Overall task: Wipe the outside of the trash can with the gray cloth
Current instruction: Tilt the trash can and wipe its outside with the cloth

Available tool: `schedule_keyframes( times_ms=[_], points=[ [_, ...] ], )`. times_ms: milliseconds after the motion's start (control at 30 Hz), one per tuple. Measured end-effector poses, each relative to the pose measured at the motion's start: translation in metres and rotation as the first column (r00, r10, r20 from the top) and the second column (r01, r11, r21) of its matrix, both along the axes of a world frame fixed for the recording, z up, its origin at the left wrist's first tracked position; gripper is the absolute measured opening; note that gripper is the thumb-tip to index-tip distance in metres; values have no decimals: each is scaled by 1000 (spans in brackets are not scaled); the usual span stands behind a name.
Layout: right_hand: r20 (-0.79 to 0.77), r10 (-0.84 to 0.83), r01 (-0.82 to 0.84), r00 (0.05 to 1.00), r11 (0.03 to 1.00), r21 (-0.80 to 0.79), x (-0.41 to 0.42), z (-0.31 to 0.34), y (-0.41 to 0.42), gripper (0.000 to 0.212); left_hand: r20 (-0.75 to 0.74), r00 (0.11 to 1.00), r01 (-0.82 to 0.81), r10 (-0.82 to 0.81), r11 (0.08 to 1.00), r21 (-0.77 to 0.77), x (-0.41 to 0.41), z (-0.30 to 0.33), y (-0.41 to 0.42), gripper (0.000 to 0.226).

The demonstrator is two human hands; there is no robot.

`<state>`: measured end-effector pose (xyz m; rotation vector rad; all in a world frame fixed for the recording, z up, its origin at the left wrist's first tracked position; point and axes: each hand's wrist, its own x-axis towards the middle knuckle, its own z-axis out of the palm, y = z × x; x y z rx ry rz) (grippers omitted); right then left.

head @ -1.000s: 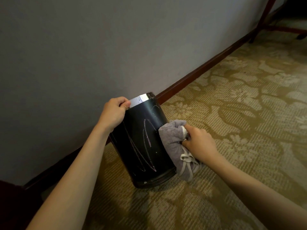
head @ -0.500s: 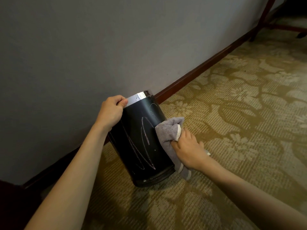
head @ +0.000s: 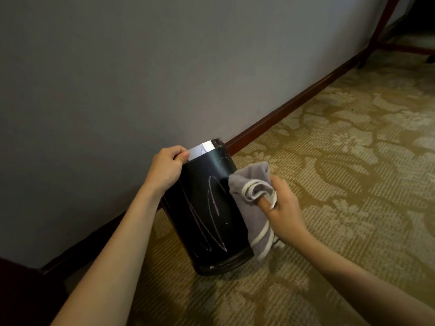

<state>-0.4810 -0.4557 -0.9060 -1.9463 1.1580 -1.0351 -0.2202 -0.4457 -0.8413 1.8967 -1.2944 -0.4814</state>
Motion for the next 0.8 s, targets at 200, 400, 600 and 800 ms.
schedule_keyframes(
  times_ms=[200, 400, 600, 800],
  points=[
    [18, -101, 99, 995, 992, 82, 19, 21, -55, 36, 33, 999, 42, -42, 999, -5, -13, 3, -1, 25],
    [99, -89, 75, 991, 988, 132, 23, 25, -59, 21, 60, 998, 15, -14, 1000, -4, -18, 2, -5, 25],
    [128, 104, -137, 986, 950, 282, 8, -2, -17, 38, 56, 998, -9, 10, 1000, -18, -9, 2, -4, 23],
    [122, 111, -140, 986, 955, 262, 3, 0, -28, 18, 60, 997, -41, 42, 999, -18, -9, 1, -5, 24]
  ],
)
